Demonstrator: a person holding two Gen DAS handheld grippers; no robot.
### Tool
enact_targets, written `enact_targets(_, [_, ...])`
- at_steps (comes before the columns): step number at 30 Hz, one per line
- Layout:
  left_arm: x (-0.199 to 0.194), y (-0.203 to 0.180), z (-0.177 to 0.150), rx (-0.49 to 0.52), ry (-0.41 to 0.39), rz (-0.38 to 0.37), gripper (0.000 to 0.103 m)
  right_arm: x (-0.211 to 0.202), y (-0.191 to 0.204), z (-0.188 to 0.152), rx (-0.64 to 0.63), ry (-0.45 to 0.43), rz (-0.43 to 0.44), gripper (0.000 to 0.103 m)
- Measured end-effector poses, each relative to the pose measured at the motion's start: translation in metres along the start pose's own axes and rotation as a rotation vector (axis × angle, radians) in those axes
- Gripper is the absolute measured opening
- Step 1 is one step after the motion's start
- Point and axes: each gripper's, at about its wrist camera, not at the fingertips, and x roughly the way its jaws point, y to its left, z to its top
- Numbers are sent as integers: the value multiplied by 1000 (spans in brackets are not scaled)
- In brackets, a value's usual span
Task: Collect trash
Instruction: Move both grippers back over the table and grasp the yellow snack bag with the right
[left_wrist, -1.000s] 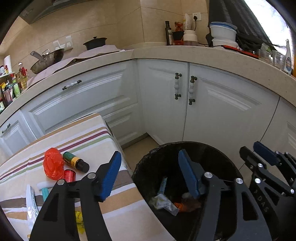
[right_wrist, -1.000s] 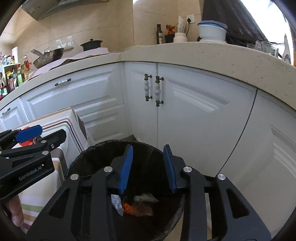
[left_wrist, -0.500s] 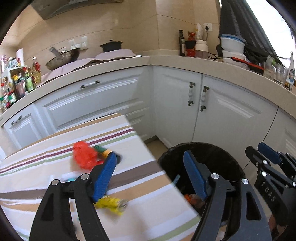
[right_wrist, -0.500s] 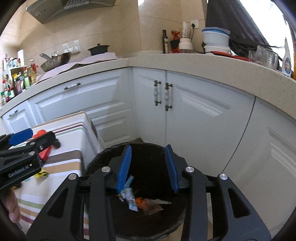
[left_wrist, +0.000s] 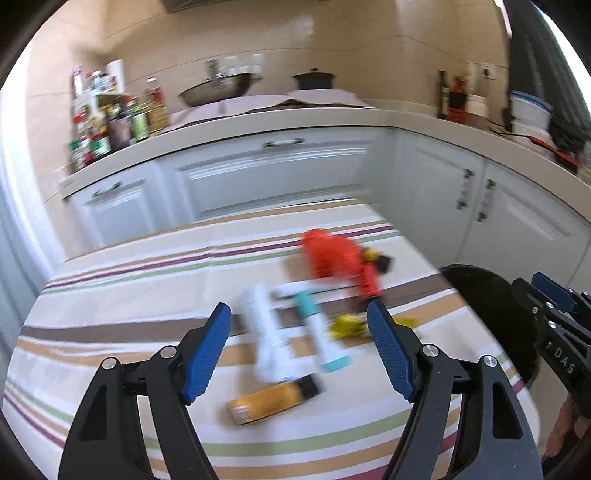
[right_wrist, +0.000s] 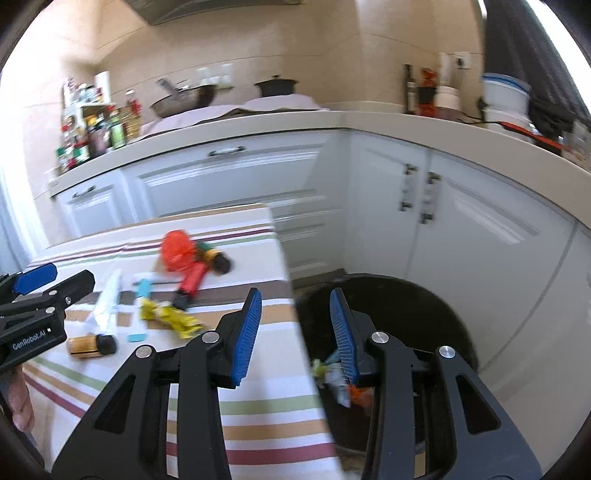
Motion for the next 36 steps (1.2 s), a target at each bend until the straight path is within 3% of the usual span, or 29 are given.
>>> enact_targets(18, [4, 106, -30, -142, 55, 173, 73, 35, 89, -2, -154, 121, 143, 41])
enact_targets(31, [17, 134, -41, -190, 99, 194, 73, 72, 107, -3, -244, 263, 140, 42])
enact_targets(33, [18, 132, -42, -190, 100, 186, 73, 76, 108, -6, -258, 293, 146, 41])
enact_targets(36, [19, 129, -42, -184, 101, 177, 73, 75, 109, -8, -265, 301, 150, 28])
